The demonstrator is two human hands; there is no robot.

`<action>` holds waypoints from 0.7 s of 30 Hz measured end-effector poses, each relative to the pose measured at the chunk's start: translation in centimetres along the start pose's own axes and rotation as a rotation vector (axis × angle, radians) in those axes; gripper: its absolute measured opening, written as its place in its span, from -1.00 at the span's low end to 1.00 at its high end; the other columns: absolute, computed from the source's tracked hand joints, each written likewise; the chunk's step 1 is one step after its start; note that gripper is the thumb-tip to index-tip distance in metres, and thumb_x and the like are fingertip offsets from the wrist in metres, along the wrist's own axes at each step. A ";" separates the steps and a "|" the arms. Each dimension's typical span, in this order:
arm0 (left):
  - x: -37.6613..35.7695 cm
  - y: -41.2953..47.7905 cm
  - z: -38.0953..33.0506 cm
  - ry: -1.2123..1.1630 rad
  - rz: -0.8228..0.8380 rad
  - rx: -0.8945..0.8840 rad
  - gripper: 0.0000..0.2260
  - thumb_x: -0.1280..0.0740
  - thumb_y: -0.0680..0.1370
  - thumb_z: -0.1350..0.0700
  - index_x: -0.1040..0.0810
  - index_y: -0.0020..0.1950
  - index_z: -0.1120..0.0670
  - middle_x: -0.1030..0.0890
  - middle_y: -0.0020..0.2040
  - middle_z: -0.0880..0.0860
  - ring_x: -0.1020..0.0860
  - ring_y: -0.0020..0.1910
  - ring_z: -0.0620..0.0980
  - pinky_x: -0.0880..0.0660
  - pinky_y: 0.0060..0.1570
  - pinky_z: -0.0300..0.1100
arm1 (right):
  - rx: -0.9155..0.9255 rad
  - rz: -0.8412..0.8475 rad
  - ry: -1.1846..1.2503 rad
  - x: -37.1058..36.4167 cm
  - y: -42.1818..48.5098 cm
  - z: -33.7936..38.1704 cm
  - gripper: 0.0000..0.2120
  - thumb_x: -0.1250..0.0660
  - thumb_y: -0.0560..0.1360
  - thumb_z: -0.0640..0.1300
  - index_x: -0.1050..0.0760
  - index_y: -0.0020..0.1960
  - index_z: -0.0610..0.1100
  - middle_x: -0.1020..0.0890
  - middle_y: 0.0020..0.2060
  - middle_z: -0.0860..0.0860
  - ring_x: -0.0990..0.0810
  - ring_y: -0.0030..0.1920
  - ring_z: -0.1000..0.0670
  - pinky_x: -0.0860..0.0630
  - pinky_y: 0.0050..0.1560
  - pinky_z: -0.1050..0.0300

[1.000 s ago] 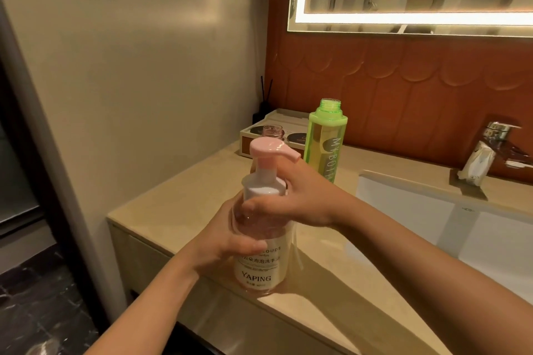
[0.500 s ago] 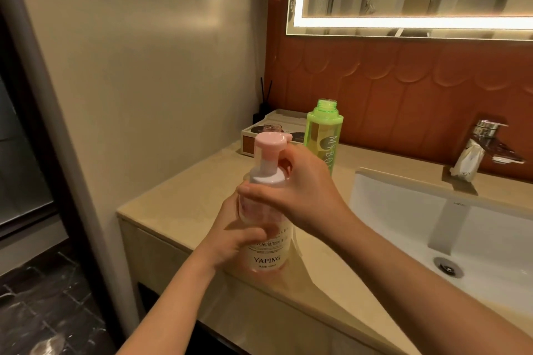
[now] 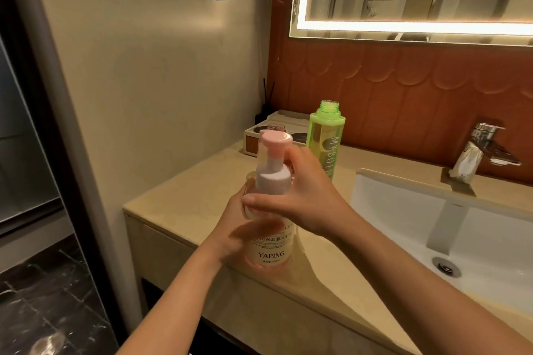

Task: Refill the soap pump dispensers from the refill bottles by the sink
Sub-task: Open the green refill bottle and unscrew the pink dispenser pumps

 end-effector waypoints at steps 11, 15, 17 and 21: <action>0.0 -0.1 -0.1 -0.046 -0.026 0.009 -0.36 -0.48 0.12 0.04 -0.42 0.18 -0.02 -0.64 0.04 -0.02 -0.58 0.11 0.01 -0.50 0.10 -0.05 | -0.019 0.306 0.354 0.4 -0.3 0.4 -0.33 -0.44 0.37 -0.26 -0.23 0.34 0.13 -0.48 0.21 0.08 -0.48 0.17 0.13 -0.45 0.04 0.30; -0.1 -0.2 -0.6 0.055 -0.022 -0.023 -0.28 -0.53 0.12 -0.20 -0.42 0.19 -0.01 -0.61 0.12 -0.01 -0.55 0.17 -0.03 -0.47 0.14 -0.09 | -0.012 0.160 0.137 0.0 0.1 0.4 -0.32 -0.49 0.28 0.13 -0.28 0.31 0.10 -0.41 0.19 0.08 -0.44 0.14 0.09 -0.45 0.06 0.21; 0.0 -0.3 0.0 0.020 -0.038 -0.004 -0.34 -0.54 0.04 -0.08 -0.45 0.07 0.09 -0.67 -0.08 -0.11 -0.60 -0.02 -0.20 -0.48 -0.02 -0.26 | -0.001 -0.021 0.064 0.7 0.1 0.8 -0.35 -0.49 0.25 0.17 -0.35 0.25 0.04 -0.45 0.13 0.06 -0.45 0.13 0.04 -0.49 0.10 0.09; 0.2 -0.2 0.5 -0.034 -0.018 0.015 -0.39 -0.42 0.06 0.07 -0.44 0.09 0.08 -0.67 -0.09 -0.08 -0.61 -0.01 -0.13 -0.50 -0.05 -0.29 | -0.010 0.030 0.164 1.5 0.2 1.5 -0.56 -0.49 0.34 -0.11 -0.44 0.18 -0.02 -0.55 0.03 0.10 -0.52 0.04 0.11 -0.52 0.00 0.25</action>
Point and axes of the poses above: each hand's wrist, its own y-axis towards the middle knuckle, its own x-axis out of the back of the hand, z = x × y, the point moved 8 cm from there along y, towards the middle knuckle
